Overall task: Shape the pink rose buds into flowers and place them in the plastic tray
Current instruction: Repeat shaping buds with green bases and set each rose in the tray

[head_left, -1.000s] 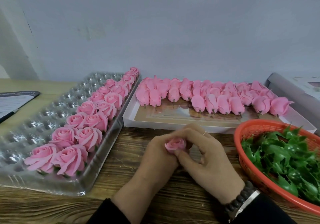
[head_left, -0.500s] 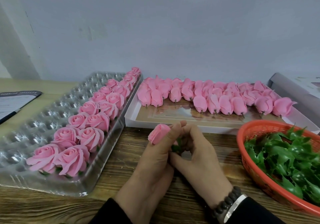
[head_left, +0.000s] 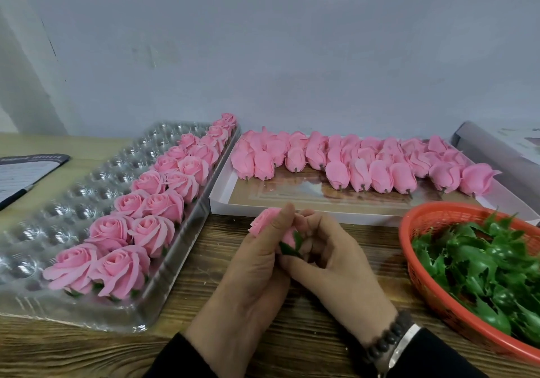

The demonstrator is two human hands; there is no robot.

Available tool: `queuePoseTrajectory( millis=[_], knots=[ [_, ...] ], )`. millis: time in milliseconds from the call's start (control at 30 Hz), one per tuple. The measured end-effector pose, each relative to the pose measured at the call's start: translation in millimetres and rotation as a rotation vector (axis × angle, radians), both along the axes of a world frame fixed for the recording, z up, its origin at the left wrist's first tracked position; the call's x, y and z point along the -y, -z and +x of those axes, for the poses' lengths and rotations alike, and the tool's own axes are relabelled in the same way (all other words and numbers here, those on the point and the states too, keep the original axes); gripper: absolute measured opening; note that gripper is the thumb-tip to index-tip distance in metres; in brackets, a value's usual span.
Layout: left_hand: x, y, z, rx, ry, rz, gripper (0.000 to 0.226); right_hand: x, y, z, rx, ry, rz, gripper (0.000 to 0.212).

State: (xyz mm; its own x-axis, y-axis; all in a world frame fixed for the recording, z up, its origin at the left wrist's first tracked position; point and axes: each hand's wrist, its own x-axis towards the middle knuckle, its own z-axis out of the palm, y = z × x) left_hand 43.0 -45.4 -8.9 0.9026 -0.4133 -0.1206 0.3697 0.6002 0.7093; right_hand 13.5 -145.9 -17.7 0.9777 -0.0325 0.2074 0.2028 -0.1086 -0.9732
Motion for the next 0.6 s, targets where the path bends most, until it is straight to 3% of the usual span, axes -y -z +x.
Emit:
queuePoseTrajectory(
  millis=[67, 200, 333, 467, 567, 600],
  knots=[
    [-1.0, 2.2, 1.2, -0.016, 0.002, 0.015, 0.047, 2.4, -2.3, -1.1, 0.009, -0.019, 0.017, 0.021],
    [-1.7, 0.5, 0.2, 0.035, 0.018, 0.100, 0.018, 7.2, -5.6, -2.6, -0.040, -0.078, 0.066, 0.013],
    [-2.3, 3.7, 0.7, 0.058, 0.032, 0.082, 0.020, 1.4, -2.6, -2.5, -0.056, -0.022, 0.024, 0.030],
    [-2.7, 2.3, 1.5, 0.093, 0.019, 0.115, 0.039, 5.7, -4.2, -2.1, 0.000, -0.025, 0.011, 0.018],
    [-3.9, -1.7, 0.1, 0.162, 0.019, 0.174, 0.012, 9.5, -7.1, -3.2, -0.023, -0.108, 0.043, 0.011],
    [-4.7, -2.7, -1.0, 0.202, 0.002, 0.223, 0.012, 9.1, -7.2, -2.9, -0.021, -0.104, 0.027, 0.013]
  ],
)
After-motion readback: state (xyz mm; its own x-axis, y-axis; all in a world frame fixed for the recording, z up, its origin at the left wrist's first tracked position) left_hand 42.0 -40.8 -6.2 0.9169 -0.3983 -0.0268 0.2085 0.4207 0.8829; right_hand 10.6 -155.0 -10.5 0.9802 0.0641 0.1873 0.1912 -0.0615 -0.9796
